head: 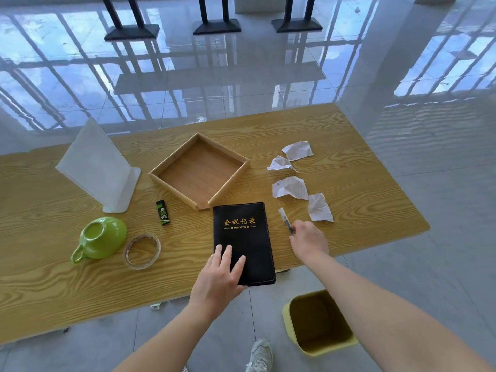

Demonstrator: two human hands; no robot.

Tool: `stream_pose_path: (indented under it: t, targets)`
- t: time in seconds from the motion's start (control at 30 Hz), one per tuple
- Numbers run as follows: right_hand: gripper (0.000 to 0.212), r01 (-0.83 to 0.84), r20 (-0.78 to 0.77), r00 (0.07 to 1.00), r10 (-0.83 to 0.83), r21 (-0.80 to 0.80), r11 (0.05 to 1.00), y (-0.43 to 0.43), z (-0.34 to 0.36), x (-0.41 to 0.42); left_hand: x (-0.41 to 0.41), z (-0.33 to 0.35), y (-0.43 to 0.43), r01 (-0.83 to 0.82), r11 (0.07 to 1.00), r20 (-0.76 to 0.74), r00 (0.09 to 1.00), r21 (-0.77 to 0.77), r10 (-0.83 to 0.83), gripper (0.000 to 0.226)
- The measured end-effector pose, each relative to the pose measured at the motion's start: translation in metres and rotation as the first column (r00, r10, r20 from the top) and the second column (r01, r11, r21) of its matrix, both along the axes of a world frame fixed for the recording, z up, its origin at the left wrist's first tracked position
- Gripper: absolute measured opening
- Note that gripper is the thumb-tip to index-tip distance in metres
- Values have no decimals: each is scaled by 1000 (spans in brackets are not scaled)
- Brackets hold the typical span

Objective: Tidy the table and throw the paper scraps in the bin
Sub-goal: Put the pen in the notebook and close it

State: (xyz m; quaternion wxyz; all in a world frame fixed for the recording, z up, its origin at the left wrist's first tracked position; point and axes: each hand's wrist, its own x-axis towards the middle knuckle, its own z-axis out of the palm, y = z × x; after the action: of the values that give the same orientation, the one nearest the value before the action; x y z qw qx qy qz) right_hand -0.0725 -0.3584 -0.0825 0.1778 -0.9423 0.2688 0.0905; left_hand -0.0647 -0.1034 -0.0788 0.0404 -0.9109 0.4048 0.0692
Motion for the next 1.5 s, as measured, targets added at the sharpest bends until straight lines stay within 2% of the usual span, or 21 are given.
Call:
stream_pose_path:
  t: [0.17, 0.37, 0.5, 0.6, 0.77, 0.93, 1.0, 1.1, 1.23, 1.33, 1.5]
  targets:
    - [12, 24, 19, 1000, -24, 34, 999, 0, -1, -4, 2, 1, 0, 25, 999, 40, 999, -21, -24, 68]
    - [22, 92, 88, 990, -112, 202, 975, 5, 2, -13, 6, 9, 6, 60, 992, 63, 997, -112, -53, 55]
    - [21, 95, 107, 986, -130, 283, 954, 13, 6, -20, 0, 10, 7, 12, 974, 4, 1000, -224, -12, 45]
    - [20, 98, 129, 981, -147, 326, 940, 21, 10, -24, -3, 10, 7, -88, 930, -120, 992, -358, 48, 50]
    - [22, 116, 134, 973, -189, 424, 898, 37, 15, -26, -9, 14, 17, -387, 735, -368, 908, -557, 200, 56]
    - [26, 114, 109, 976, -189, 485, 867, 56, 18, -21, -22, 21, 27, -645, 456, -568, 761, -613, 314, 44]
    - [29, 113, 90, 979, -182, 507, 855, 65, 18, -16, -24, 24, 29, -732, 339, -649, 681, -591, 339, 41]
    - [31, 113, 58, 983, -173, 552, 826, 79, 18, -8, -24, 24, 32, -869, 152, -784, 492, -471, 378, 38]
    - [34, 88, 40, 991, -131, 546, 833, 100, 18, 5, -20, 24, 41, -942, -39, -881, 298, -334, 368, 18]
    - [32, 82, 21, 994, -111, 539, 838, 116, 15, 14, -20, 23, 47, -948, -125, -911, 238, -294, 336, 22]
    - [27, 64, 9, 997, -81, 543, 838, 130, 8, 20, -20, 25, 57, -940, -193, -930, 216, -280, 299, 24]
